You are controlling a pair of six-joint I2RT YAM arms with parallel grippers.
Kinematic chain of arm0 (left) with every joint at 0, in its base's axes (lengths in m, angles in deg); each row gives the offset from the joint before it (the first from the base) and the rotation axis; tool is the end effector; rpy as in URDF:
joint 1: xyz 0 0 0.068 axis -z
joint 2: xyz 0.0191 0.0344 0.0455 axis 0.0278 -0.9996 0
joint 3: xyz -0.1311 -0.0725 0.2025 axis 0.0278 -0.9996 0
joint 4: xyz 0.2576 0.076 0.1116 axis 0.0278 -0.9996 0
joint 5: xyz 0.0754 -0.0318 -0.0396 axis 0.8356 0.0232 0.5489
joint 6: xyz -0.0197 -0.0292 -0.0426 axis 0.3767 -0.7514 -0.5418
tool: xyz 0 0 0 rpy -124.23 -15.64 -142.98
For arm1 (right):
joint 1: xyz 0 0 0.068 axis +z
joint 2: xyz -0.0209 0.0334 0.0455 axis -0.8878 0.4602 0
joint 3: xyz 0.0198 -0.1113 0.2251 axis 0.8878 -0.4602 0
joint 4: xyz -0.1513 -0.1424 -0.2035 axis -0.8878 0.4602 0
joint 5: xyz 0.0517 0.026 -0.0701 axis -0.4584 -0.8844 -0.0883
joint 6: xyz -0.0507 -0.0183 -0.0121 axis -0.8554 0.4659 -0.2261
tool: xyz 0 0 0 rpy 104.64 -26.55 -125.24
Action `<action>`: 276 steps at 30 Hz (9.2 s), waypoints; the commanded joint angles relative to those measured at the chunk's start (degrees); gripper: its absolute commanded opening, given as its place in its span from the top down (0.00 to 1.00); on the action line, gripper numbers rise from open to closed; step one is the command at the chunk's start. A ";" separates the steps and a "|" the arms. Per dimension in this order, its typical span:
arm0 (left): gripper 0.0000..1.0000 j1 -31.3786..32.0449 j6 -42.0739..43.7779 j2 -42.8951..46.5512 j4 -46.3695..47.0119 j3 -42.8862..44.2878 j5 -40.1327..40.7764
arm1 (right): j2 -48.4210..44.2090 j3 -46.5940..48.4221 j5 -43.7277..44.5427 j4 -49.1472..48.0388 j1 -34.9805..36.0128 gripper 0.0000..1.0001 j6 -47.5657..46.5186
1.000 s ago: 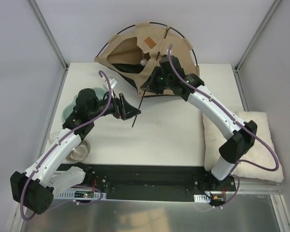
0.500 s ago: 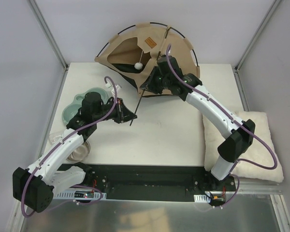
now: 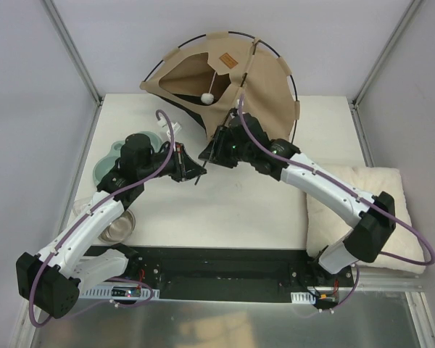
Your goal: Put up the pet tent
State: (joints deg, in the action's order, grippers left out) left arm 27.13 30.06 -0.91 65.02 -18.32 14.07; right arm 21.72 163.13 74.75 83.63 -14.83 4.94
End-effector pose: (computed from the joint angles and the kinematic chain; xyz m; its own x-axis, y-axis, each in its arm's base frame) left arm 0.2385 -0.1382 0.3182 -0.5741 -0.1686 -0.8013 0.6702 0.4654 -0.5781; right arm 0.2674 0.2967 0.3417 -0.7070 0.1253 -0.6961 -0.4185 0.7192 0.5546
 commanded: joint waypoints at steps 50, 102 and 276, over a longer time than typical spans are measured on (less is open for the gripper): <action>0.21 -5.76 4.27 -20.26 49.11 2.29 2.92 | -7.29 7.17 8.20 -0.13 5.23 1.00 9.75; 1.00 -6.03 14.20 -14.65 24.68 4.23 -8.85 | -17.84 -12.87 33.58 -26.04 4.09 1.00 7.37; 0.18 -7.43 24.22 -6.74 -6.70 16.80 25.51 | -20.74 -7.17 38.27 11.48 -0.12 0.11 -23.81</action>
State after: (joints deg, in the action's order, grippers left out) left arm 20.25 55.37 -9.41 57.77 -4.11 41.66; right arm 2.44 152.77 114.26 107.72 -11.38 -7.65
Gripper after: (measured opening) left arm 0.817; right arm 0.885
